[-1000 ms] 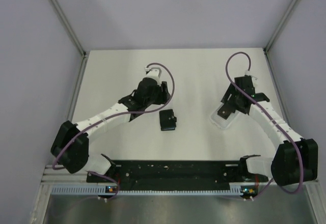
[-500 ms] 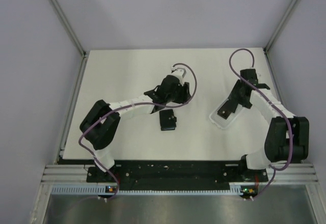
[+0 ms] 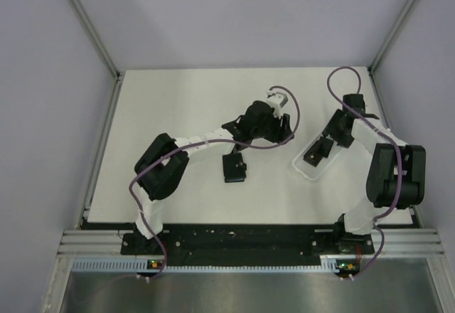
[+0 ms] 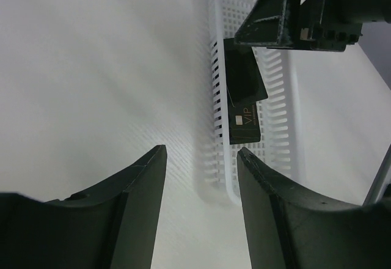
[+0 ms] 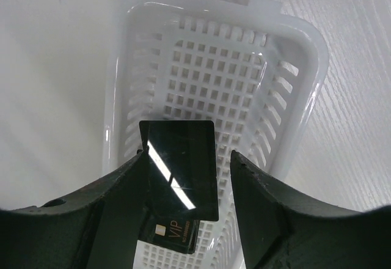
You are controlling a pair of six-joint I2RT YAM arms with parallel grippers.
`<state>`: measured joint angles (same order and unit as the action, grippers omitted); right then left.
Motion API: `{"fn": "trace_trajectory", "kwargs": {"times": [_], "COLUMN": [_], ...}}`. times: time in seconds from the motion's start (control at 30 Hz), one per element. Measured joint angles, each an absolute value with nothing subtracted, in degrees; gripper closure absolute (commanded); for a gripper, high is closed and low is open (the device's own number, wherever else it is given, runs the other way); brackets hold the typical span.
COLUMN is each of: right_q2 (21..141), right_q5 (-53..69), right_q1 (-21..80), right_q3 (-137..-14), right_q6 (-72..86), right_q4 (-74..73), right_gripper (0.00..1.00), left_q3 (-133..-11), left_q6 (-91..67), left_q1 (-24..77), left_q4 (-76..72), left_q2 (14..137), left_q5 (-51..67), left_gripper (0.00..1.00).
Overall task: Put the credit cards into the card holder
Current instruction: Pick up the credit card from the storage box.
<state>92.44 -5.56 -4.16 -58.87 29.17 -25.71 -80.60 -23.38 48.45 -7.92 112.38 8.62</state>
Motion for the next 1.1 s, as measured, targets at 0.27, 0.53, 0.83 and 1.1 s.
{"fn": "trace_trajectory", "kwargs": {"times": [0.27,0.53,0.83,1.1], "right_q2": [96.44,97.84,100.14,100.38], "right_q5": [-4.40,-4.01,-2.46,0.32], "right_q1": [-5.52,-6.02,-6.15,-6.37], "right_q3": [-59.92,-60.71,-61.93,-61.84], "right_q6": [29.19,29.15,29.10,29.69], "right_q4": [-24.84,-24.80,-24.14,-22.81], "right_gripper": [0.44,0.44,0.55,0.69], "left_q3": [-85.34,-87.33,-88.09,-88.31], "left_q6": [-21.58,-20.51,-19.94,-19.75], "left_q1": [49.78,49.98,50.37,50.41], "left_q4": [-8.12,-8.19,-8.25,-8.29], "left_q2": [119.92,122.69,124.09,124.29], "left_q5": [13.52,15.70,16.84,17.10], "left_gripper": [0.43,0.43,0.44,0.44]}}
